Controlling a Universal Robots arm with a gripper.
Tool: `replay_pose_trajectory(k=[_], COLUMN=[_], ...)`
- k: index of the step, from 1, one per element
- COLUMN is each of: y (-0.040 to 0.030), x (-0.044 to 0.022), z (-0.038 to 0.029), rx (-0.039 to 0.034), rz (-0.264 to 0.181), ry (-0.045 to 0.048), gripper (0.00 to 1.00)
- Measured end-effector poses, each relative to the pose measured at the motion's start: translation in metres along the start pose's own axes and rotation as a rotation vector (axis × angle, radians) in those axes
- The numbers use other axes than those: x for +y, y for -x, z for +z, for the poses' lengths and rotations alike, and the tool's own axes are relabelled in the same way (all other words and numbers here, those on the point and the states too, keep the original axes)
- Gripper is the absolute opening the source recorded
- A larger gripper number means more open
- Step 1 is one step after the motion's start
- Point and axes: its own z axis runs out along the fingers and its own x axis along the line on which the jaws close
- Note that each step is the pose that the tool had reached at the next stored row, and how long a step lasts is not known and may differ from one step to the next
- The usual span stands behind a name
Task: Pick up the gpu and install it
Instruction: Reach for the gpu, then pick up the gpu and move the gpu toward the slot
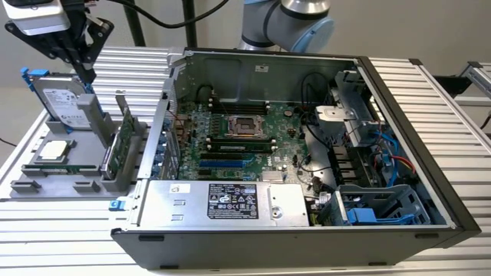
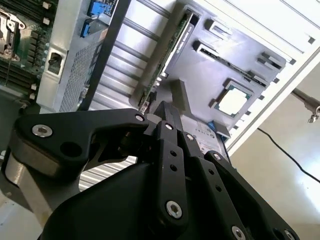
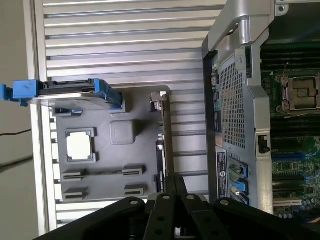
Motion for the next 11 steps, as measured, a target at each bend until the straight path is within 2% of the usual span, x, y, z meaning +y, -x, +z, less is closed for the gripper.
replay_pose_trajectory(k=[5, 11], y=[-0.0067, -0.0075], x=[-0.0018, -0.0029], z=[-0.0002, -0.0004], rx=[0.0000, 0.0001], rz=[0.000, 0.000], ry=[0.0000, 0.0000], gripper=[0.00, 0.00])
